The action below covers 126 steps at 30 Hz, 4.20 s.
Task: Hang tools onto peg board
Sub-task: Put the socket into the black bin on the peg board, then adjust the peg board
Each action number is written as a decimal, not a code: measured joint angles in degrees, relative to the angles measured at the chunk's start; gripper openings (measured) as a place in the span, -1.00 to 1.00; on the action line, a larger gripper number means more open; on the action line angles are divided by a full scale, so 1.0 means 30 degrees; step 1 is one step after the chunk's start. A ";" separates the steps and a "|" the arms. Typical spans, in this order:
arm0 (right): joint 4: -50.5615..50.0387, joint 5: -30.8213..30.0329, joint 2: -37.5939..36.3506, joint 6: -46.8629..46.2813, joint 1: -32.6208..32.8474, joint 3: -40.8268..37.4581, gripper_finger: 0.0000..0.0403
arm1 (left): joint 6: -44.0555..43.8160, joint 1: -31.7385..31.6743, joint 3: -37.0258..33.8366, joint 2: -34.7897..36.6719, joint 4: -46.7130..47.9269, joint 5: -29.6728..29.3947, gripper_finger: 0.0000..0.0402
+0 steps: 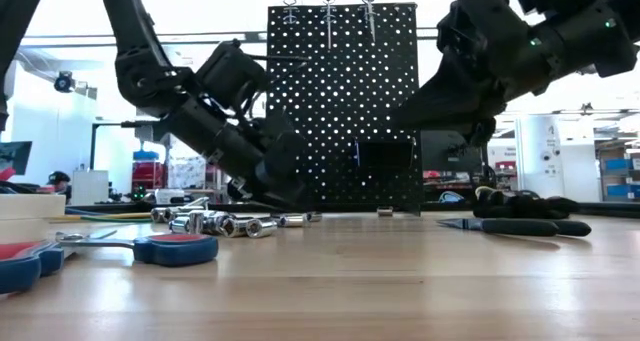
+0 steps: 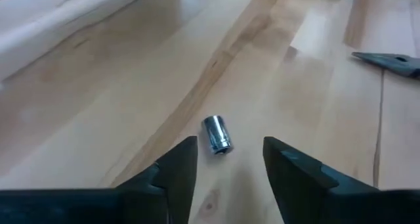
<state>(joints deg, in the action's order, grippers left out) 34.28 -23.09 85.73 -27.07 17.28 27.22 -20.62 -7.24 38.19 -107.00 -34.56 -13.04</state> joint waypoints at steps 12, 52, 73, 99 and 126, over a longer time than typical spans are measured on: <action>-0.0505 -0.0051 -0.0007 -0.0007 0.0146 0.0000 -0.44 | -0.0348 -0.0371 0.1859 -0.2237 0.0544 -0.0325 -0.29; -0.1341 -0.0350 -0.0044 -0.0975 0.1240 -0.0125 -0.71 | 0.4307 -0.1907 1.4323 -0.1600 1.1092 -0.1781 -0.48; -0.0174 -0.6245 -0.0066 -0.2714 -0.1444 -0.5435 -0.81 | 0.5437 0.1911 0.8279 0.0626 0.5476 -0.2816 -0.06; -0.0603 0.0711 -0.0044 0.8046 -1.2475 -0.1986 -0.30 | 0.4204 0.0640 0.1178 0.0794 -0.1199 -0.2820 -0.09; -0.0280 0.1373 -0.0066 0.5918 -1.8486 -0.0774 -0.94 | -0.0676 0.0427 -0.5565 0.6205 -0.2055 -0.3485 -0.09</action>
<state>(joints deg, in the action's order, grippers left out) 33.44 -18.97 85.54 -9.32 -38.18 24.90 -22.65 -5.96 21.50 -88.39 -40.73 -23.49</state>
